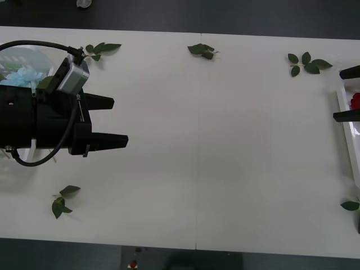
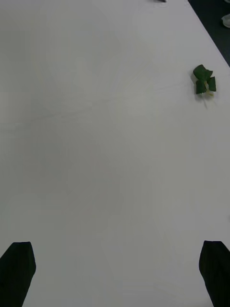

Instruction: Put the red flowers into the right box and the blue flowers into the left box

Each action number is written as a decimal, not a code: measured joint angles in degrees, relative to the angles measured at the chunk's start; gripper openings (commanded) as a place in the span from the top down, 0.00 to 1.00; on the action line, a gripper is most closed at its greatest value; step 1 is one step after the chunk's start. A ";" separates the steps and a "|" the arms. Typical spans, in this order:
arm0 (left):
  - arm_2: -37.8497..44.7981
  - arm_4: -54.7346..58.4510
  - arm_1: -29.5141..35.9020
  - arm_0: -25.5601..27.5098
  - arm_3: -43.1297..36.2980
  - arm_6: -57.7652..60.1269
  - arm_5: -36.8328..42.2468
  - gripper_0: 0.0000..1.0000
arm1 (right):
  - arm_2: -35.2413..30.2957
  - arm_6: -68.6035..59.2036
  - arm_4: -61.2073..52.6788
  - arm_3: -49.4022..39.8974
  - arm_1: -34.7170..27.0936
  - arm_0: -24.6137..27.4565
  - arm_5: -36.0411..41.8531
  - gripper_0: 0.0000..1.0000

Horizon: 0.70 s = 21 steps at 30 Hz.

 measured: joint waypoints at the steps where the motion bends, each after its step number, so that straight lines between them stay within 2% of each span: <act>1: 0.00 0.00 0.00 0.00 0.00 0.00 0.00 0.00 | 0.27 0.00 -0.88 0.00 0.00 -0.13 0.00 0.00; 6: 0.00 0.00 0.00 0.00 0.00 0.00 0.00 0.00 | 1.61 0.00 -4.63 0.00 0.01 -0.25 0.10 0.00; 12: 0.00 0.00 0.00 0.00 0.00 0.00 0.00 0.00 | 1.56 0.00 -4.79 0.00 2.27 -2.32 6.14 0.00; 21: 0.00 0.00 0.00 0.00 0.00 0.00 0.00 0.00 | 0.91 0.00 -4.78 0.00 5.06 -4.09 7.30 0.00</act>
